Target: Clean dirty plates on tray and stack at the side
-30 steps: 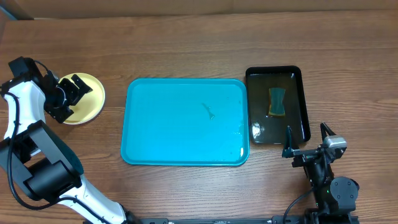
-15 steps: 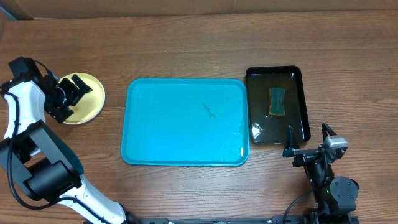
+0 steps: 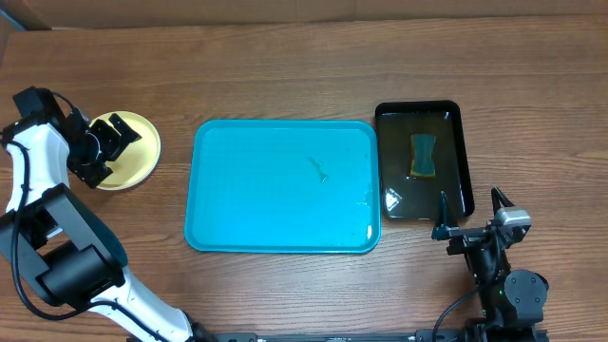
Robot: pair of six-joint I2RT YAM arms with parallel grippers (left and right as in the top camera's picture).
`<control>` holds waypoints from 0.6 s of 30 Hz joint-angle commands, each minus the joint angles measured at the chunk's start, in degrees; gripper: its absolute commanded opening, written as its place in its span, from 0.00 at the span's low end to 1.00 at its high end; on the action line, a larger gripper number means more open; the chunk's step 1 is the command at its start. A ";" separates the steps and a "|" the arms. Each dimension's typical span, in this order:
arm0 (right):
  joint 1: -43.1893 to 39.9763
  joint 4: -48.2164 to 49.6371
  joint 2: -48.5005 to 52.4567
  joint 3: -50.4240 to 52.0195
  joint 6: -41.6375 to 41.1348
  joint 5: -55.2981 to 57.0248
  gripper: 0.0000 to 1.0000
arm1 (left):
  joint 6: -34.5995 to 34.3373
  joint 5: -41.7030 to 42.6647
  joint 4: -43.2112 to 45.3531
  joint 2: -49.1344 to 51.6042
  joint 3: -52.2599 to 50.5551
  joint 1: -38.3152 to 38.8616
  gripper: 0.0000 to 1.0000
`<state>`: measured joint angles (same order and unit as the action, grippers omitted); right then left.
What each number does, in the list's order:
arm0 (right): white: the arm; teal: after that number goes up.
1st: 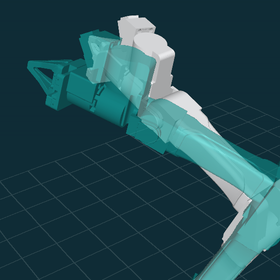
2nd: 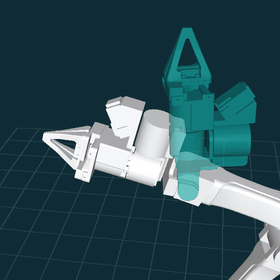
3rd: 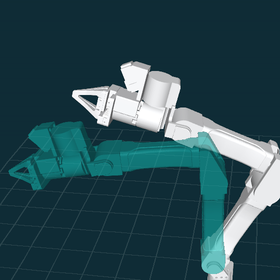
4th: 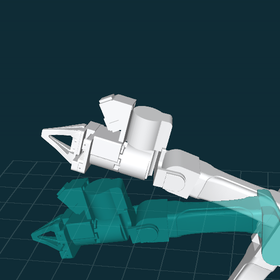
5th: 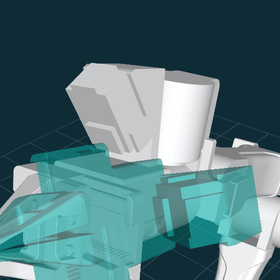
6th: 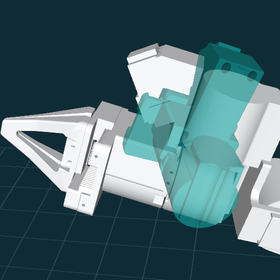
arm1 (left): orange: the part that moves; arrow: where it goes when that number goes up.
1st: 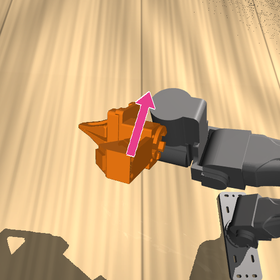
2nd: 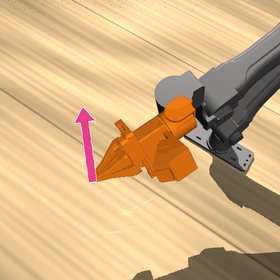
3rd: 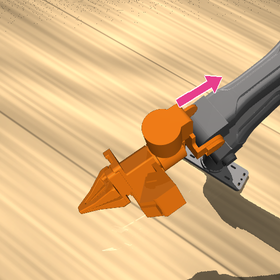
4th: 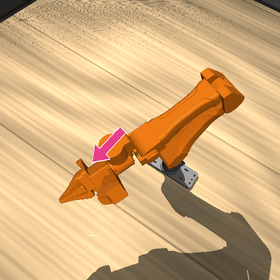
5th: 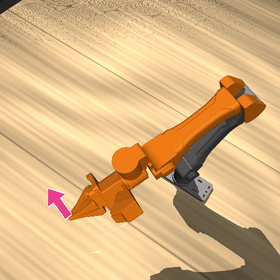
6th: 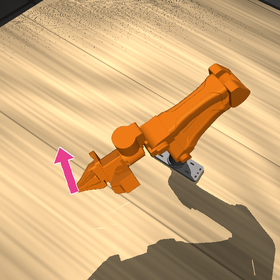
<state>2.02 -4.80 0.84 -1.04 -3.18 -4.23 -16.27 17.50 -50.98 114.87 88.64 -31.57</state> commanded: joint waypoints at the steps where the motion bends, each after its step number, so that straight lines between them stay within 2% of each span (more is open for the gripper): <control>1: 0.33 0.31 -0.68 0.57 -0.24 0.57 1.00 | 1.07 -0.13 0.07 -3.26 0.52 0.11 1.00; 6: 0.33 0.31 -0.68 0.57 -0.24 0.57 1.00 | 1.07 -0.13 0.07 -10.75 0.52 0.20 1.00; 12: 0.33 0.31 -0.68 0.57 -0.24 0.57 1.00 | 1.07 -0.11 0.07 -25.70 0.52 1.42 1.00; 18: 0.33 0.31 -0.68 0.57 -0.24 0.57 1.00 | 1.07 -0.13 0.07 -40.57 0.52 6.38 1.00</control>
<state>2.02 -4.78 0.84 -1.04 -3.20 -4.23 -16.27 17.32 -50.94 79.20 88.71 -27.79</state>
